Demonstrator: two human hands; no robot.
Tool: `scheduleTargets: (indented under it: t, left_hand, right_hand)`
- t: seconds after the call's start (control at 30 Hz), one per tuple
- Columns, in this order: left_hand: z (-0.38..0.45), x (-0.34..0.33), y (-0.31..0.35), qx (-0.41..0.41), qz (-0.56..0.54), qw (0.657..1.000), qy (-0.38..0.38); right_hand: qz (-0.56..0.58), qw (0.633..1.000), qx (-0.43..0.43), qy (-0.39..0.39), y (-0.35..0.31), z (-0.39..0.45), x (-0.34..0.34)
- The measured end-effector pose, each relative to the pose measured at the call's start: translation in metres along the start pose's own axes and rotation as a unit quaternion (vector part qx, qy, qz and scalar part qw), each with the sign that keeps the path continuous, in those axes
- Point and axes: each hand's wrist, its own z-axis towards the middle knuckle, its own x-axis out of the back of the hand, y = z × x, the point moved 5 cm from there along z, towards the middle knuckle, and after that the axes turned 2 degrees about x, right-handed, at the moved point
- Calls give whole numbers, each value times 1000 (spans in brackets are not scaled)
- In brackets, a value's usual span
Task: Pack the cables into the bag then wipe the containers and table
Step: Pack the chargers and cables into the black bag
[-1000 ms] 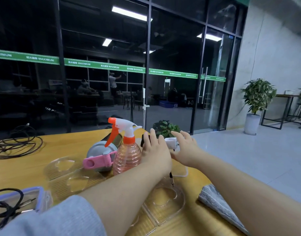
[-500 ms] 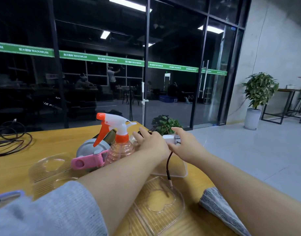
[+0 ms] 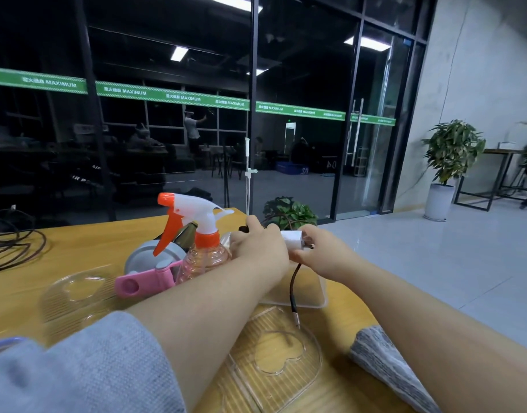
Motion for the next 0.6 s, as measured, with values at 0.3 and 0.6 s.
scheduleTargets:
  t: [0.3, 0.6]
  left_hand:
    - [-1, 3, 0, -34, -34, 998, 38]
    - [-9, 4, 4, -28, -87, 996, 17]
  right_hand:
    - [-47, 997, 45, 49, -8, -1, 1]
    - [-74, 997, 19, 23, -16, 6, 3]
